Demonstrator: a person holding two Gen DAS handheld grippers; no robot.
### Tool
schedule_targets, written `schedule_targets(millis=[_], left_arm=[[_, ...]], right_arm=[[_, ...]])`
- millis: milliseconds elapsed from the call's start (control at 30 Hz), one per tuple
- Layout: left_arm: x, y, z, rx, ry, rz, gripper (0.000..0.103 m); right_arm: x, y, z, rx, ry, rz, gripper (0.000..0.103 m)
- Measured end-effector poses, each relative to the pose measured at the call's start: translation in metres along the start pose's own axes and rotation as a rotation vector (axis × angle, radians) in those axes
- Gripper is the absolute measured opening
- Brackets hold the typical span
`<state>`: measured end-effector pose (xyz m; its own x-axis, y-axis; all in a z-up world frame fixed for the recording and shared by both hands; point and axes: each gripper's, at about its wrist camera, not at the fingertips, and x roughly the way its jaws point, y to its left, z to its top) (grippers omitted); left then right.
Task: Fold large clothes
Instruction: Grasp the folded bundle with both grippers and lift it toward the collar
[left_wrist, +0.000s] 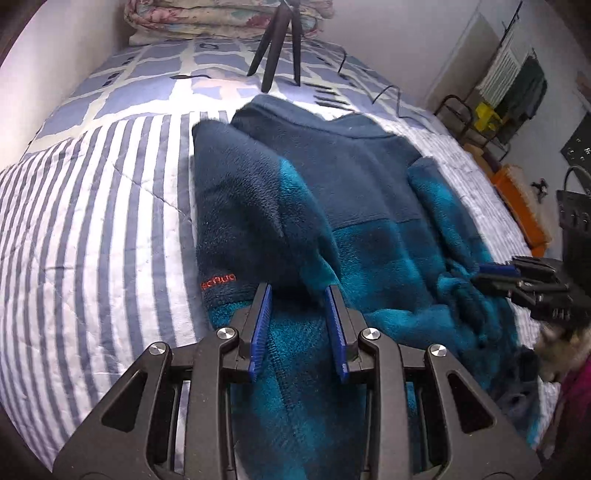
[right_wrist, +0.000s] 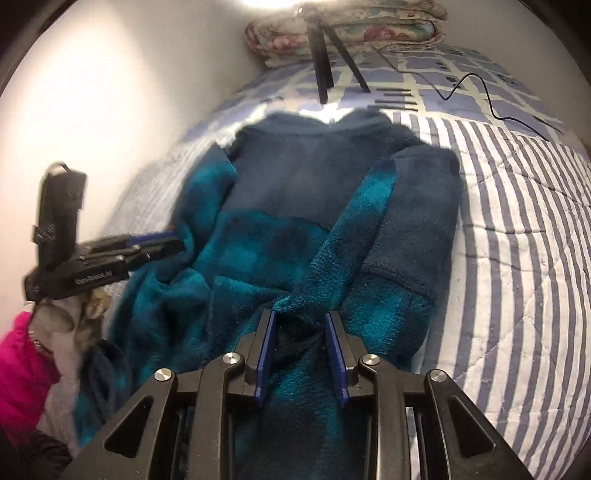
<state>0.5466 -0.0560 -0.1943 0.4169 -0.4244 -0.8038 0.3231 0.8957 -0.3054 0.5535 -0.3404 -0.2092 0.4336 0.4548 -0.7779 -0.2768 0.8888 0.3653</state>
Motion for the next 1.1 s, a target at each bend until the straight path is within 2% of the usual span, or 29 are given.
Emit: schedule_targets(millis=[33, 67, 100, 133, 200, 267, 333, 400, 533, 667, 733, 767, 800, 833, 867, 900, 967, 1100], left_arm=[[-0.009, 0.005, 0.003, -0.022, -0.014, -0.038, 0.031], [-0.018, 0.012, 0.008, -0.040, -0.035, -0.061, 0.036], [-0.026, 0.020, 0.013, -0.058, -0.060, -0.061, 0.046], [-0.031, 0.029, 0.018, -0.078, -0.083, -0.056, 0.049], [-0.031, 0.051, 0.031, -0.131, -0.093, -0.038, 0.052], [-0.018, 0.076, 0.041, -0.209, -0.061, -0.058, 0.052], [-0.001, 0.094, 0.047, -0.280, -0.033, -0.081, 0.052], [0.014, 0.101, 0.050, -0.305, -0.023, -0.076, 0.052], [0.044, 0.095, 0.063, -0.282, -0.002, -0.075, 0.052], [0.062, 0.079, 0.082, -0.207, -0.008, -0.023, 0.052], [0.068, 0.078, 0.087, -0.191, -0.009, -0.012, 0.052], [0.072, 0.076, 0.091, -0.178, -0.008, -0.001, 0.051], [0.074, 0.075, 0.092, -0.170, -0.008, 0.004, 0.043], [0.077, 0.073, 0.094, -0.158, -0.005, 0.015, 0.035], [0.080, 0.071, 0.096, -0.150, 0.003, 0.013, 0.021], [0.082, 0.070, 0.096, -0.146, 0.003, 0.015, 0.016], [0.082, 0.067, 0.096, -0.128, -0.011, 0.016, 0.010], [0.077, 0.064, 0.095, -0.120, -0.039, 0.026, 0.007]], right_arm=[[-0.012, -0.006, 0.003, 0.007, -0.043, 0.023, 0.038], [-0.024, -0.014, 0.006, 0.014, -0.091, 0.030, 0.049], [-0.030, -0.021, 0.008, 0.022, -0.121, 0.026, 0.055], [-0.037, -0.033, 0.012, 0.043, -0.158, 0.018, 0.062], [-0.040, -0.060, 0.021, 0.116, -0.189, 0.016, 0.063], [-0.033, -0.089, 0.027, 0.208, -0.202, 0.034, 0.062], [-0.020, -0.107, 0.032, 0.260, -0.195, 0.031, 0.061], [-0.007, -0.120, 0.036, 0.290, -0.187, 0.011, 0.060], [0.018, -0.129, 0.047, 0.305, -0.162, 0.045, 0.059], [0.042, -0.127, 0.064, 0.261, -0.109, -0.001, 0.056], [0.046, -0.123, 0.070, 0.247, -0.110, -0.003, 0.056], [0.048, -0.122, 0.073, 0.243, -0.112, 0.003, 0.054], [0.049, -0.122, 0.074, 0.243, -0.111, 0.008, 0.051], [0.051, -0.121, 0.075, 0.239, -0.108, 0.014, 0.040], [0.053, -0.120, 0.077, 0.232, -0.101, 0.013, 0.029], [0.056, -0.117, 0.078, 0.214, -0.096, 0.003, 0.025], [0.057, -0.112, 0.079, 0.181, -0.096, -0.005, 0.012], [0.047, -0.104, 0.080, 0.145, -0.128, -0.036, 0.008]])
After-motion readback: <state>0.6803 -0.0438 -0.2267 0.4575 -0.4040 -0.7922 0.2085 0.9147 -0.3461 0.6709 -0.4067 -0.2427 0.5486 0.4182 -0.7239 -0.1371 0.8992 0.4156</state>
